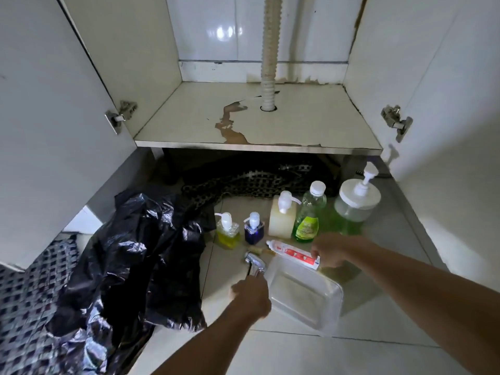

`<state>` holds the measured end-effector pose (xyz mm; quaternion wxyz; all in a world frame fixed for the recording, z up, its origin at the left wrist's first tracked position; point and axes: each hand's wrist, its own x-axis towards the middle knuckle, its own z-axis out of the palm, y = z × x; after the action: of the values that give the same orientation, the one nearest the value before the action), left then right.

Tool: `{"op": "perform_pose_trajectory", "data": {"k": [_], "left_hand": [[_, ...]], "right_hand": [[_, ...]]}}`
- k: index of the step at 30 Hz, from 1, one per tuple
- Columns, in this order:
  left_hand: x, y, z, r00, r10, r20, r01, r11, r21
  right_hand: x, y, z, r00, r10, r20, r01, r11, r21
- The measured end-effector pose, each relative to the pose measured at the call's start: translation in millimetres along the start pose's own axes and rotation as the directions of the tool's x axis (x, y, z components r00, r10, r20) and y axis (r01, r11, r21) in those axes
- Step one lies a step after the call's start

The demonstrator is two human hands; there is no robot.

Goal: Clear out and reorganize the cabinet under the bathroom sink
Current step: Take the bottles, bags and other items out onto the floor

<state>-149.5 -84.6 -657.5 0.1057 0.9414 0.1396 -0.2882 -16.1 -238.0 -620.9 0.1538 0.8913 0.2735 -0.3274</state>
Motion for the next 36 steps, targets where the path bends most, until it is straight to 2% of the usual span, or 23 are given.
{"op": "perform_pose_trajectory", "data": {"k": [4,7,14,18,20,22,26,28,31,33,36], "left_hand": [[-5.4,8.8,10.1,0.994,-0.1,-0.04,0.088,0.971,-0.222],[-7.2,10.1,12.0,0.988,-0.141,-0.056,0.116,0.94,-0.322],[-11.5,1.1,26.1,0.991,-0.132,0.018,0.121,0.833,-0.54],[-14.8,-14.7,28.5,0.973,0.0,0.23,0.118,0.857,-0.502],[-18.7,-24.4,31.9,0.958,0.04,0.283,0.117,0.849,-0.515],[-20.7,-35.0,33.1,0.954,0.041,0.296,0.134,0.827,-0.547],[-18.2,-52.0,32.4,0.917,0.055,0.395,0.177,0.831,-0.527],[-18.8,-58.3,33.5,0.905,0.059,0.42,0.184,0.838,-0.513],[-20.7,-65.9,35.4,0.901,0.06,0.43,0.188,0.839,-0.511],[-20.5,-69.0,35.4,0.906,0.055,0.42,0.19,0.834,-0.518],[-22.5,-69.0,33.9,0.914,0.046,0.403,0.193,0.826,-0.53]], "right_hand": [[-6.6,-1.1,8.7,1.0,-0.01,-0.005,0.01,1.0,0.003],[-7.3,3.3,16.5,1.0,0.007,-0.018,-0.006,0.999,0.038],[-13.7,-1.5,24.1,0.998,-0.04,0.051,0.039,0.999,0.032],[-6.3,-5.8,20.4,0.999,-0.038,0.007,0.037,0.993,0.113],[1.8,-9.4,18.4,0.999,0.02,-0.037,-0.015,0.99,0.139],[13.3,-13.1,19.0,0.987,0.083,-0.14,-0.059,0.985,0.164],[34.7,-18.8,41.6,0.912,0.279,-0.301,-0.163,0.919,0.36],[33.6,-19.3,61.3,0.888,0.346,-0.304,-0.206,0.889,0.409],[28.8,-14.0,85.9,0.844,0.408,-0.348,-0.192,0.836,0.514],[27.9,-12.5,90.1,0.812,0.419,-0.406,-0.189,0.848,0.495],[34.0,-17.8,88.4,0.808,0.371,-0.458,-0.195,0.901,0.386]]}}
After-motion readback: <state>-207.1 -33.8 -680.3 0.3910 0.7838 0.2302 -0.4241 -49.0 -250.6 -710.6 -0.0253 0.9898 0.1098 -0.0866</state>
